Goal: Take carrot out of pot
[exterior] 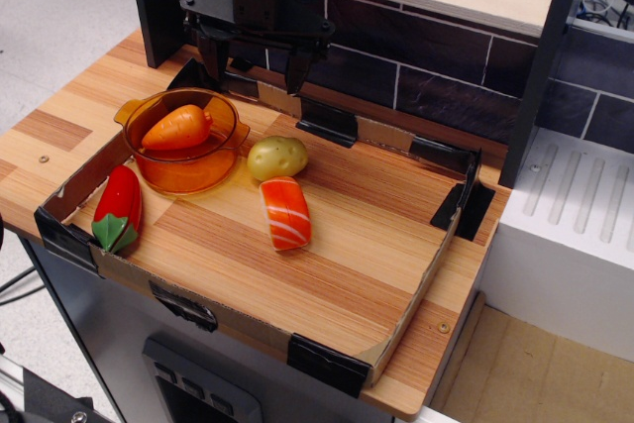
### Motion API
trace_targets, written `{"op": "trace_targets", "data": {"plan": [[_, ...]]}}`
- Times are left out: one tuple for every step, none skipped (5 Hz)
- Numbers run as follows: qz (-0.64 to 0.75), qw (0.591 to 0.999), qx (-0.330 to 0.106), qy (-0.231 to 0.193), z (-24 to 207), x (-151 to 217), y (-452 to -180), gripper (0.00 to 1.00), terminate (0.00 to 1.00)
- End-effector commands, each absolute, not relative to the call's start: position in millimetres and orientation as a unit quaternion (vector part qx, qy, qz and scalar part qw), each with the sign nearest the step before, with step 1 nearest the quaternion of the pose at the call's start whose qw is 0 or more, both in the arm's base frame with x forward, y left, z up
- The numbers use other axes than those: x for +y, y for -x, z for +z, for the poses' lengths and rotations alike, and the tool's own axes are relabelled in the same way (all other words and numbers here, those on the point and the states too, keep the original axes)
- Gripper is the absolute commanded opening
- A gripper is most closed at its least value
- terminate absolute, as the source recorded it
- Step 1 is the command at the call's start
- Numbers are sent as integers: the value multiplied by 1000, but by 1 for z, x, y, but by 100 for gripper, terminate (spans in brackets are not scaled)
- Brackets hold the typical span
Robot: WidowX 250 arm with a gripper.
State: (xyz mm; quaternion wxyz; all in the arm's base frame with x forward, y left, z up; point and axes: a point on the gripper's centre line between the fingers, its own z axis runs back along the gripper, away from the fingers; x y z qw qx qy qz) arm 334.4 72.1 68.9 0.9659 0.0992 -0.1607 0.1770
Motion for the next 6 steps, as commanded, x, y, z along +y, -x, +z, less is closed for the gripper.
{"op": "trace_targets", "data": {"plan": [[177,966,-161,-99,69,72,-334,100,0],[105,973,-195,-68,94,73,-331,100,0],[22,979,-202,-24,118,84,-322,100,0],[-76,987,-144,-5,123,109,-312,100,0],[-176,977,-119,-35,121,125,-304,100,0],[-226,969,-87,-51,113,136,-305,100,0]]}}
